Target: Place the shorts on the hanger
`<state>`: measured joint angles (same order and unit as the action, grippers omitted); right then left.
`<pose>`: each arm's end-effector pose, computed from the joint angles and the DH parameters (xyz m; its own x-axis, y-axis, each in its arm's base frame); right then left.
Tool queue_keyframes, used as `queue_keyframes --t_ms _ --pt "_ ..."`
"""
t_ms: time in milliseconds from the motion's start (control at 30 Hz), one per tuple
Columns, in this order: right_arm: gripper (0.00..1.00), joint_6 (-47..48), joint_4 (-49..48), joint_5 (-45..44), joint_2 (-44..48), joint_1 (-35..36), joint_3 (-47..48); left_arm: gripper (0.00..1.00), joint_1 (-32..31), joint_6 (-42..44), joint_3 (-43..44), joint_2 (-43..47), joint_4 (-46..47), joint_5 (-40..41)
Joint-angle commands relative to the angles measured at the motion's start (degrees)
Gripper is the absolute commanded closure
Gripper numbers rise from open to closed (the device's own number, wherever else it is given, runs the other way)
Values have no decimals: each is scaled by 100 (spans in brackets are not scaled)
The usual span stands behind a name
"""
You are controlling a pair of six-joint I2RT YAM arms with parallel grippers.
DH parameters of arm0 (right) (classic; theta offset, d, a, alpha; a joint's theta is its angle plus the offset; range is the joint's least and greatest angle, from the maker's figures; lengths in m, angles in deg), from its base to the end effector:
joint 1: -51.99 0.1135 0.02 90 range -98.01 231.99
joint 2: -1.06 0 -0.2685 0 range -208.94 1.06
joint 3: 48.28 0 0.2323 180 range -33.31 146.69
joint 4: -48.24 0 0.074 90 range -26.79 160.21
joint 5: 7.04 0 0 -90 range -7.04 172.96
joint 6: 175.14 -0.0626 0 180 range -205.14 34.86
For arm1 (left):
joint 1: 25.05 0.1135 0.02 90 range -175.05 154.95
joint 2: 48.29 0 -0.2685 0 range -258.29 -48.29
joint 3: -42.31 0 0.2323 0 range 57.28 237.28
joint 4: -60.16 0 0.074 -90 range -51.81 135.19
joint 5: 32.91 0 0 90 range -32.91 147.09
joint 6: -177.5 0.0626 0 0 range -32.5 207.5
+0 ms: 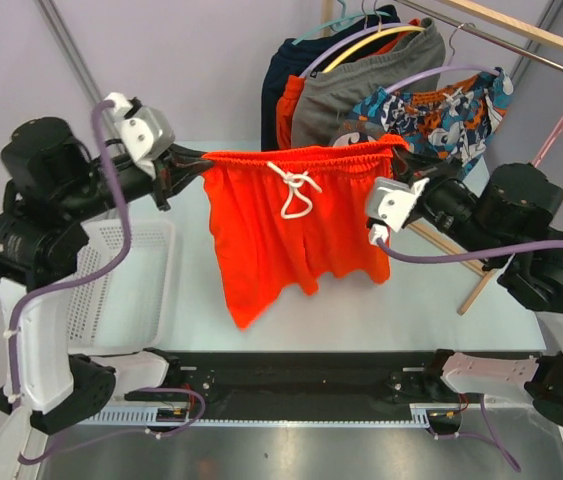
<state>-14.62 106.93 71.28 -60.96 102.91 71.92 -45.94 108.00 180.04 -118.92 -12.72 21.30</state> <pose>0.1055 0.1099 0.5468 0.5945 -0.7325 -0.3318 -0.2162 0.2518 -0.9433 0.1229 -0.0861 0.5682 0.2035 0.2264 -0.9525 0.8130 0.5029 0.2933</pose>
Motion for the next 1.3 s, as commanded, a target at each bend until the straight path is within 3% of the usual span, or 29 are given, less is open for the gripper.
queue_keyframes --t_ms 0,67,200,267,433,600,733,767,833,867,900,967,1100,1267 --pt "100 146 548 -380 -249 -334 -341 100 5 -248 -775 -276 209 704" --pt "100 76 218 129 -153 -730 -914 100 23 -160 -1409 -162 507 863" --pt "100 -204 -478 1131 -301 -2160 -2075 100 58 121 -3524 268 1849 942" --pt "100 -319 -706 1983 -337 -2419 -2602 100 58 498 -4178 514 2247 838" --pt "100 -417 -1067 2890 22 -2158 -4201 100 15 1456 -6525 1068 2688 494" --pt "100 -267 -1866 2724 200 -1437 -6372 100 -503 1827 -8439 1027 3662 1028" --pt "97 -538 -2534 2374 -406 -1216 -6735 100 -794 1599 -8953 430 4042 1267" --pt "89 -679 -2588 2320 -538 -1198 -6735 100 -812 1564 -8980 332 4025 1285" --pt "75 -663 -2423 2293 -513 -1207 -6717 83 -803 1589 -9015 243 3902 1285" --pt "53 -654 -2247 2319 -443 -1216 -6700 73 -812 1685 -8989 286 3571 1181" --pt "43 -601 -2037 2381 -147 -1198 -6674 56 -803 1825 -8876 339 3298 1075" --pt "26 -644 -1343 2583 546 -1137 -6551 48 -803 2177 -8648 655 2562 733" --pt "14 -1117 -480 2427 1698 -637 -6165 32 -803 2539 -8251 1559 1731 108" --pt "10 -1786 -127 1820 2255 -276 -5155 27 -838 2180 -7392 1825 1493 -402"
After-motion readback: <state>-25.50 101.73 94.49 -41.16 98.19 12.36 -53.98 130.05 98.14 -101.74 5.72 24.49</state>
